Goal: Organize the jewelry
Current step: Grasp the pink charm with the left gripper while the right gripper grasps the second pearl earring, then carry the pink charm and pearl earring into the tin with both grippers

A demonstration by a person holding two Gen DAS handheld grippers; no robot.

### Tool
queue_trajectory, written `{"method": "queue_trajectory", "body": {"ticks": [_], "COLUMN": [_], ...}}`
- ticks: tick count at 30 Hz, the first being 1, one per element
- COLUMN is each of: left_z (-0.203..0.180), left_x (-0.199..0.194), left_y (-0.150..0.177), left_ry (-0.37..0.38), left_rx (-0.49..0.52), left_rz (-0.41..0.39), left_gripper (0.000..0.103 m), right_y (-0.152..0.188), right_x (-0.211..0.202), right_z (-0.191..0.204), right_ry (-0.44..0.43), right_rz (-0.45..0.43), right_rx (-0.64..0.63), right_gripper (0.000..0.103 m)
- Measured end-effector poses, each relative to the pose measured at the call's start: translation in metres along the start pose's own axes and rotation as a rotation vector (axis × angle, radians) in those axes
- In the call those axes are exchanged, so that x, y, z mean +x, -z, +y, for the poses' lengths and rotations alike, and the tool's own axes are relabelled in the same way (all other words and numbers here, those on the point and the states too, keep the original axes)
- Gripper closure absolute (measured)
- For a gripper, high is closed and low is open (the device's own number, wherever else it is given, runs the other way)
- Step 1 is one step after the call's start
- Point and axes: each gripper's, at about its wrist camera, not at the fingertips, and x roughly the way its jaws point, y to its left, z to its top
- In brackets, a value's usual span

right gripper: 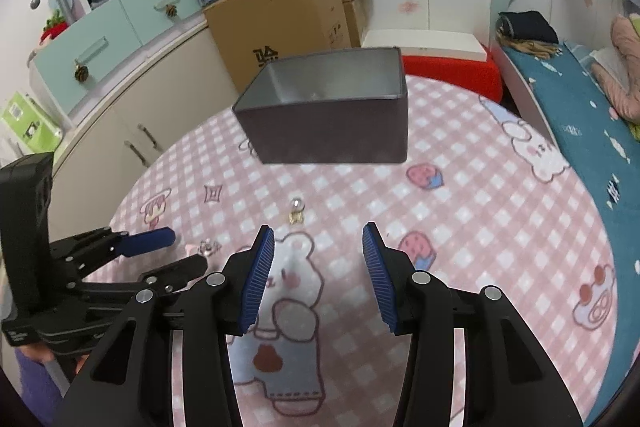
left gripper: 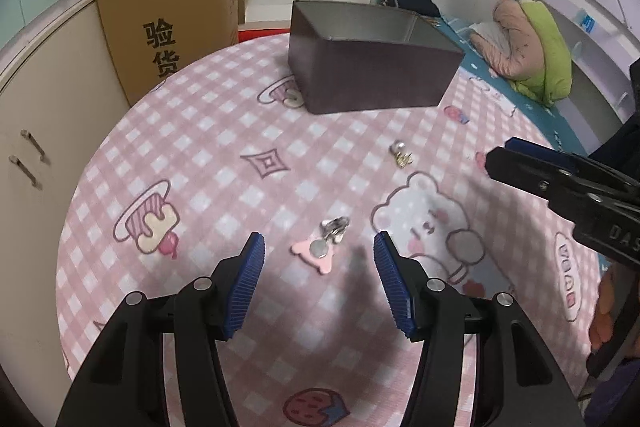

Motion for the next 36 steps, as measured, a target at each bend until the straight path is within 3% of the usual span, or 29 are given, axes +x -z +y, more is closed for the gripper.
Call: {"method": "queue_trajectory", "body": {"ticks": [3,5,7,9,30,36], "left_z": [-0.002,-0.003,-0.004,-0.002,0.039,0.044], "left_x": [0.004,0.004,0.005,0.007,0.007,0.012], "left_y": [0.002,0.002,0.001,0.000,-0.040,-0.046], "left_ry": [-0.005,-0.033,-0.066,-0.083,-0.055,-0.046], "left_rx": [0.009,0.028,0.046,0.053,-0.047,-0.056], "left_rz": [0.006,-0.001,-0.009,-0.015,-0.069,-0.065], "left_gripper": [0.051,0.059,0.075,0.082,0.082,0.082], "right_y": [0.003,0.004,0.004,0.005,-0.015,-0.017], "right_x": [0.002,0.003,0.005,0.008,0.064,0.078], "right_z": [0.002,0.003,0.003,0.005,0.032,0.035], "right_ry": [-0.001,0.001,0.003,0.006,0.027,0.047], "right_rz": [0.006,0.011,0.013,0.018,0.051,0.067], "right_rx": [-0.002,-0.004,-0.005,-0.011,-0.088,-0.115], "right_gripper": [0.057,0.057,0.057,0.057,0.058,0.076]}}
